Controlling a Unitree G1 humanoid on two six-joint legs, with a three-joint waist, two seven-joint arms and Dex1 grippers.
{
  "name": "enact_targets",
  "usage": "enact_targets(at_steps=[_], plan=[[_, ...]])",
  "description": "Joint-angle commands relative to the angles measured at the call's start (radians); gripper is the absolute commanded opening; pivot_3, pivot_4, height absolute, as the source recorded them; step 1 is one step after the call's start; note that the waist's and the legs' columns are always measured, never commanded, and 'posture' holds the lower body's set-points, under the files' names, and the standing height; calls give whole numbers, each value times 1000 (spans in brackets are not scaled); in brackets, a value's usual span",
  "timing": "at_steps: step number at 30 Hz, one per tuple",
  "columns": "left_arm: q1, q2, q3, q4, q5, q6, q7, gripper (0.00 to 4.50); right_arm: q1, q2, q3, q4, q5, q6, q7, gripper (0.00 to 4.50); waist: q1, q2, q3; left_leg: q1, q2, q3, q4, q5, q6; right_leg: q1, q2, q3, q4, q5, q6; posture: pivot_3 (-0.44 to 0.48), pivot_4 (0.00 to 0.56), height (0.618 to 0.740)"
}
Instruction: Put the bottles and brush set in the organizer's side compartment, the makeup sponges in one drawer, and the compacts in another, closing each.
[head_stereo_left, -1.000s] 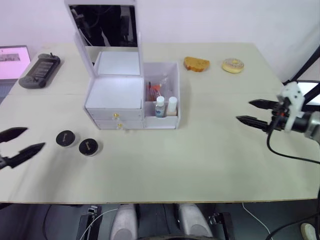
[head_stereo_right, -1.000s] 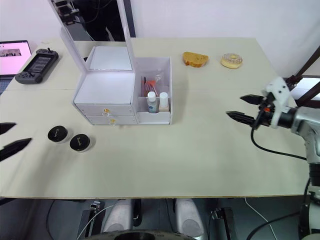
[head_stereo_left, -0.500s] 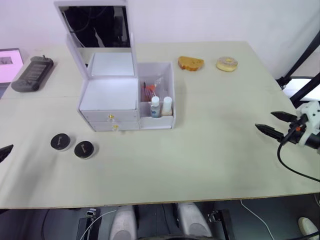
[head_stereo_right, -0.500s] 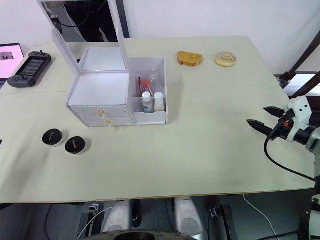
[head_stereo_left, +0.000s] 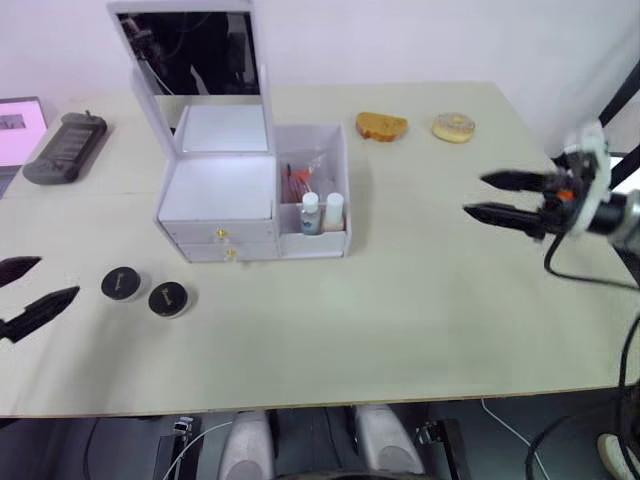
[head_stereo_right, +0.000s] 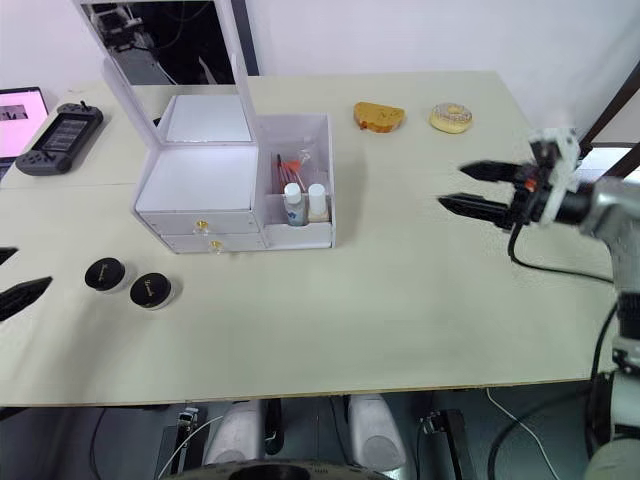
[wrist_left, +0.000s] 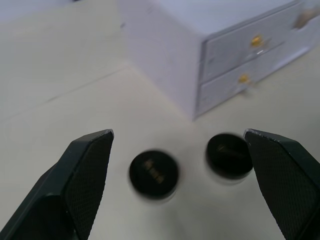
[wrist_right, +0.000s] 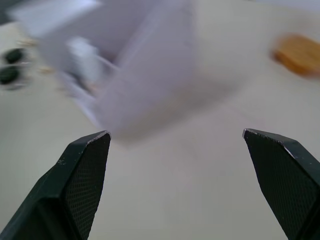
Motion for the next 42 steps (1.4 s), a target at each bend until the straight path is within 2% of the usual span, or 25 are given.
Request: enact_targets(at_steps=[1, 5, 10, 14, 18, 22, 24, 29, 33, 38, 42], plan=[[34, -50, 25, -197, -69, 78, 77, 4406, -74, -6, 83, -124, 1, -11, 71, 4500, 0, 0, 0, 0, 0, 0, 0, 0, 0, 0, 0, 0, -1, 0, 0, 0, 150, 740], [74, -137, -10, -398, -116, 125, 174, 4406, -197, 40, 144, -122, -7, -7, 88, 4500, 0, 0, 0, -2, -1, 1, 1, 0, 0, 0, -1, 0, -2, 0, 0, 0, 150, 740], [142, -256, -123, -592, -128, 166, 320, 4406, -278, 49, 203, -92, -52, -57, 147, 4500, 2, -1, 0, -2, -1, 0, 2, 0, 0, 0, -1, 0, -1, 0, 0, 0, 150, 740], [158, -391, -314, -686, 47, 106, 491, 4406, -289, 63, 213, -64, -81, -106, 163, 4500, 2, -1, 0, -1, -1, 0, 2, 0, 0, 1, -1, 0, -1, 0, 0, 0, 150, 740], [111, -527, -544, -740, 234, 83, 701, 4406, -281, 57, 204, -58, -91, -110, 174, 4500, 4, -1, -1, -1, -2, -1, 3, 0, 0, 2, 0, 0, -1, 0, 0, 0, 150, 740], [80, -602, -703, -714, 376, 126, 857, 4406, -275, 29, 200, -52, -106, -113, 193, 4500, 3, -1, -1, -1, -2, -2, 4, 0, 0, 3, 0, 0, 0, 1, 1, 0, 150, 740], [67, -618, -738, -687, 429, 126, 904, 4406, -282, 25, 199, -45, -114, -111, 191, 4500, 1, -1, -1, -1, -2, -2, 4, 0, 0, 3, 1, 0, 0, 1, 0, 0, 150, 740], [22, -642, -796, -576, 520, 59, 943, 4406, -280, 1, 196, -67, -123, -98, 188, 4500, 2, -1, -1, 0, -2, -3, 3, 0, 0, 3, 1, 0, 0, 0, 0, 0, 150, 740], [-43, -721, -829, -441, 556, -17, 994, 4406, -325, -23, 204, -112, -116, -29, 174, 4500, 4, -1, -1, 0, -3, -2, 3, 0, 0, 3, 0, 0, -1, 0, 0, 0, 150, 740], [-107, -766, -900, -337, 645, -116, 1027, 4406, -382, -54, 224, -138, -124, 51, 178, 4500, 4, -1, -1, 0, -3, -2, 3, 0, 0, 3, 0, 0, -1, 0, 0, 0, 150, 740], [-159, -822, -901, -275, 658, -159, 1064, 4406, -425, -51, 231, -166, -120, 108, 156, 4500, 4, -1, -1, 0, -3, -3, 3, 0, 0, 3, 0, 0, 0, 0, 0, 0, 150, 740]])
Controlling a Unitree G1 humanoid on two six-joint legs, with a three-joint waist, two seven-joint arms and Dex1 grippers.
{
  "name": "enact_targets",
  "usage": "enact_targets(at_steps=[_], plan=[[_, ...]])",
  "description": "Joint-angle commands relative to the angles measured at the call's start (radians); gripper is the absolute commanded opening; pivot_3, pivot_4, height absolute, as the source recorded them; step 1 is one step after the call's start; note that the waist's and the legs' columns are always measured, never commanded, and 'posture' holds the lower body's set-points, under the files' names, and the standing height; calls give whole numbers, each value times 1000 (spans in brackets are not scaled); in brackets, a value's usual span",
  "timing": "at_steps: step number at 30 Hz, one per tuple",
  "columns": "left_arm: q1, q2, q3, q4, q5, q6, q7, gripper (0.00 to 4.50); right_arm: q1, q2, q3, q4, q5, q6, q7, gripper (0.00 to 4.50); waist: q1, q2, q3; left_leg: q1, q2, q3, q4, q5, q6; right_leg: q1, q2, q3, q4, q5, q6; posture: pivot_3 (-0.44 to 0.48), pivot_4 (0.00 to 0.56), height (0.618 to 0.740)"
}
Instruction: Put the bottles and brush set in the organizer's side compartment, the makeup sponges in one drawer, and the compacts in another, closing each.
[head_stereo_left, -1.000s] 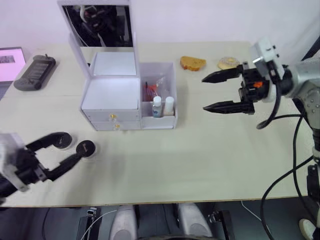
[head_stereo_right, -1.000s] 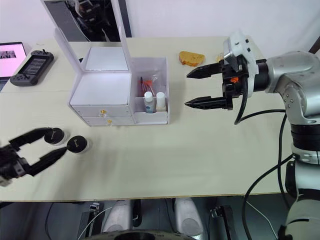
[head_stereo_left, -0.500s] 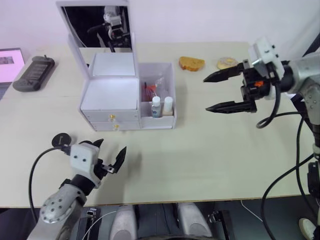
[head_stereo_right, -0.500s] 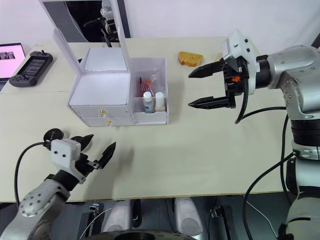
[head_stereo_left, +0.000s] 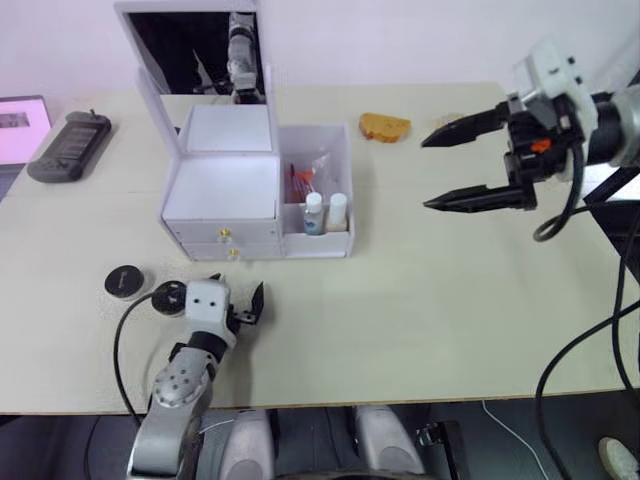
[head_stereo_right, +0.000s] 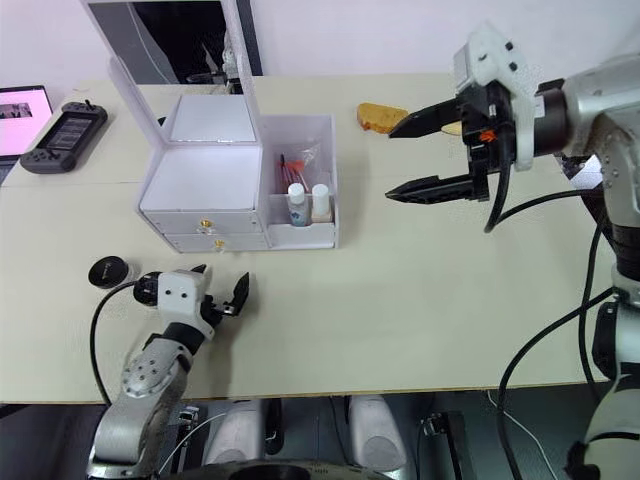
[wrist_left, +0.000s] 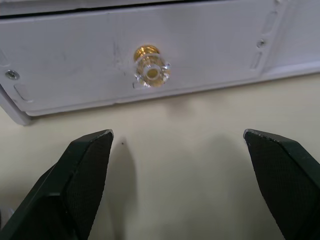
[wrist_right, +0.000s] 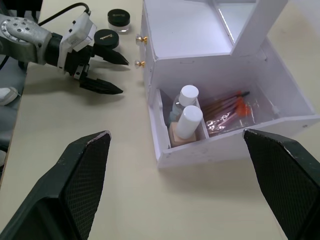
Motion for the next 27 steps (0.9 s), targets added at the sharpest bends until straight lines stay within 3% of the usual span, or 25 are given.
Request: enact_targets(at_steps=[1, 7, 10, 12, 27], plan=[[-33, -24, -5, 11, 21, -61, 24, 4406, -49, -11, -8, -46, 8, 40, -18, 4500, 0, 0, 0, 0, 0, 0, 0, 0, 0, 0, 0, 0, 0, 0, 0, 0, 150, 740], [-82, -42, 12, 47, 22, -85, 31, 4406, -72, -14, -7, -56, 12, 70, -33, 4500, 1, 0, 0, 0, 0, 0, 0, 0, 0, 0, 0, 0, 0, 0, 0, 0, 150, 740], [-80, -47, 2, 41, 20, -96, 23, 3649, -76, -20, -6, -56, 8, 71, -32, 4500, 2, 0, 0, 0, 0, 0, 0, 0, 0, 0, 0, 0, 0, 0, 0, 0, 150, 740], [-77, -48, -7, 31, 30, -98, 26, 2699, -72, -21, -9, -61, 11, 76, -33, 4500, 2, 0, 0, 0, 0, 0, 0, 0, 0, 0, 0, 0, 0, 0, 0, 0, 150, 740], [-43, -122, -20, -8, 67, -115, 96, 2699, -45, -15, -11, -51, 7, 48, -31, 4500, 4, 0, 0, 0, 0, 0, 0, 0, 0, 0, 0, 0, 0, 0, 0, 0, 150, 740]])
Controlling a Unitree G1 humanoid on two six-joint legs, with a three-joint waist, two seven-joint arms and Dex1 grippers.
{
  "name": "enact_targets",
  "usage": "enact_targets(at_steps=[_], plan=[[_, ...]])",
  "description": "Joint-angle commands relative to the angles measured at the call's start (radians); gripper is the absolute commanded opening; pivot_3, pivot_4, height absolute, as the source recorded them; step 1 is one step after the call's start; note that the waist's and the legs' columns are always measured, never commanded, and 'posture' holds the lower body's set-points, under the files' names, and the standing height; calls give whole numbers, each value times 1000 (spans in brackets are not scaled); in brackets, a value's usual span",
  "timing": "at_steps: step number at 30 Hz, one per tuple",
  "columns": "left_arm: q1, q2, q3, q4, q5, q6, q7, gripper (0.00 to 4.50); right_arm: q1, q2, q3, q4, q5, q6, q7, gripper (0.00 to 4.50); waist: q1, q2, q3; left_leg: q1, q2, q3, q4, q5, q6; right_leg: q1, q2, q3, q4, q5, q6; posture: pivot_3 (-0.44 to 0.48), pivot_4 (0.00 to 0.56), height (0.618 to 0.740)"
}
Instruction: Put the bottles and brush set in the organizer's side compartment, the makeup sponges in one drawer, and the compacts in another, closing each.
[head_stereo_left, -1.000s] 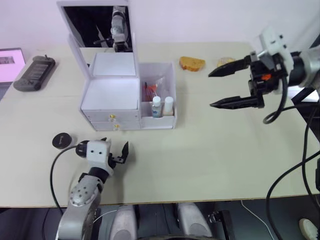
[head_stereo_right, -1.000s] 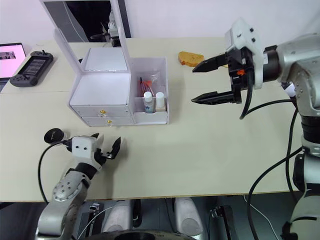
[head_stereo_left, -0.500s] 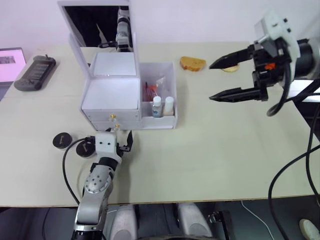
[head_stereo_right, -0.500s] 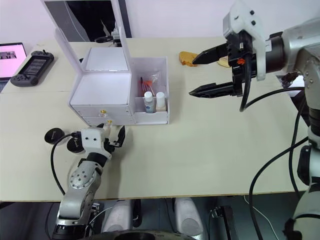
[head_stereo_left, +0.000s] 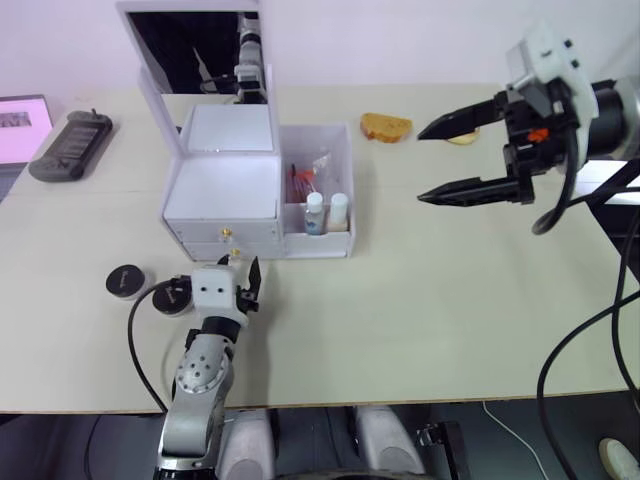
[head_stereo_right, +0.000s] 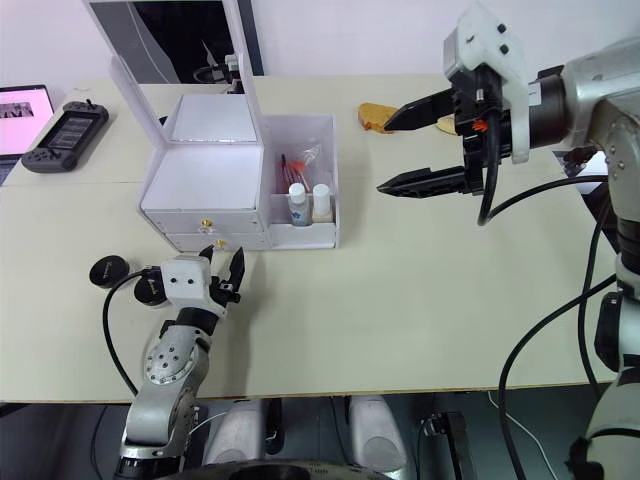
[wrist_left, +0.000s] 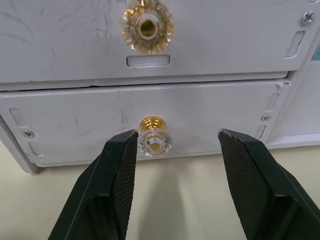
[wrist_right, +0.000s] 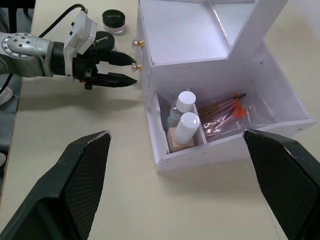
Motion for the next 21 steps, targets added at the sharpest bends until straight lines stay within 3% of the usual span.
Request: enact_targets(at_steps=[1, 3, 5, 9, 21], plan=[[4, -11, 5, -35, 10, -11, 23, 2699, -10, -15, -23, -3, -1, -19, 4, 4500, 0, 0, 0, 0, 0, 0, 0, 0, 0, 0, 0, 0, 0, 0, 0, 0, 150, 740], [3, -12, 5, -31, 8, -12, 25, 2699, -9, -13, -24, -3, 1, -21, 3, 4500, 0, 0, 0, 0, 0, 0, 0, 0, 0, 0, 0, 0, 0, 0, 0, 0, 150, 740], [-1, -15, 3, -26, 6, -20, 27, 2158, -8, -9, -25, -2, 2, -25, 3, 4500, 0, 0, 0, 0, 0, 0, 0, 0, 0, 0, 0, 0, 0, 0, 0, 0, 150, 740], [-17, -35, 19, -4, -10, -38, 43, 302, -1, -3, -16, -3, -7, -34, -8, 4500, 3, 0, 0, 0, 0, 0, 0, 0, 0, 0, 0, 0, 0, 0, 0, 0, 150, 740], [24, -24, 6, -9, 1, -56, 24, 278, -10, 1, -14, -5, -3, -35, -16, 4500, 18, 0, 0, 0, 0, 0, 0, 0, 0, 0, 0, 0, -1, 0, 0, 0, 150, 740]])
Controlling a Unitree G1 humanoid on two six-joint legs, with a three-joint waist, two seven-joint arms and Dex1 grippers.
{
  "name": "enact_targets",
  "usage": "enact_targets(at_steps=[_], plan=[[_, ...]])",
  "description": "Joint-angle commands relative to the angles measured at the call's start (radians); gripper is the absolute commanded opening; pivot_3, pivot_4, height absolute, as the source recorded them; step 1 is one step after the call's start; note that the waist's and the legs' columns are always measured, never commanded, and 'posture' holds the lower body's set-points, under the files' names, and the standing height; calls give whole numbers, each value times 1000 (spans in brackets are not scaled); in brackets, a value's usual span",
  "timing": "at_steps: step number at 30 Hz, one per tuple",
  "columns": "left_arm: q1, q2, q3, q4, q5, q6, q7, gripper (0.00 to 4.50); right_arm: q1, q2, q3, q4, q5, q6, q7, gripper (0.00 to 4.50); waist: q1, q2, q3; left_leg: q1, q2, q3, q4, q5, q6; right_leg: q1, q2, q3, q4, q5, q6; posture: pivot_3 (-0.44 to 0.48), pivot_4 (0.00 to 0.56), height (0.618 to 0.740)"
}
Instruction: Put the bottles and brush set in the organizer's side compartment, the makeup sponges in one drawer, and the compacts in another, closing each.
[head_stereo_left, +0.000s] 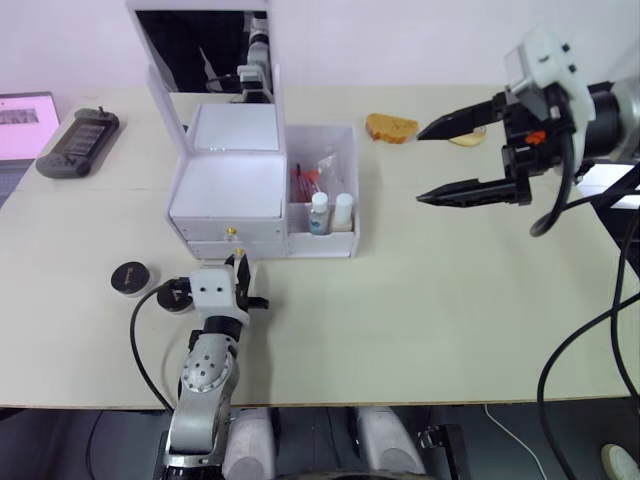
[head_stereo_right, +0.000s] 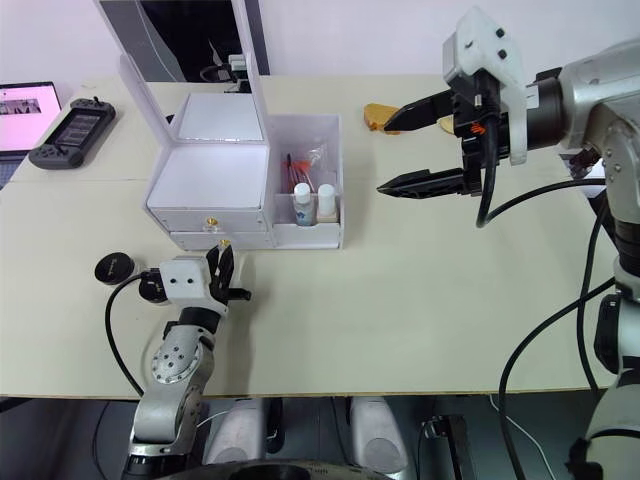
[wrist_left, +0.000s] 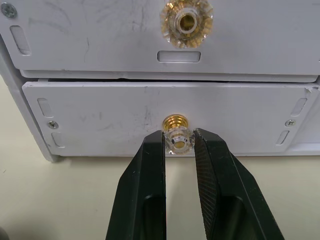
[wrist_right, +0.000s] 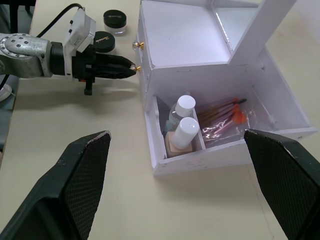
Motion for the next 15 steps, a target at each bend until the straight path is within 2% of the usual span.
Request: enact_targets(at_steps=[1, 10, 15], plan=[[36, 5, -7, -49, 3, -11, -4, 278, -20, 2, -19, -11, 0, -10, -6, 4500, 0, 0, 0, 0, 0, 0, 0, 0, 0, 0, 0, 0, 0, 0, 0, 0, 150, 740], [259, 21, -77, -221, -21, -15, -54, 278, 4, 38, -7, -7, 13, -18, 4, 4500, -4, 0, 0, 0, 0, 0, 0, 0, 0, 0, 0, 0, 0, 0, 0, 0, 150, 740], [316, 31, -89, -272, -29, 6, -57, 278, 19, 56, -15, -12, 16, -20, 5, 4500, -17, 0, 0, -1, 0, 1, -1, -1, 1, -1, -1, 0, -2, 0, 0, 0, 150, 740]])
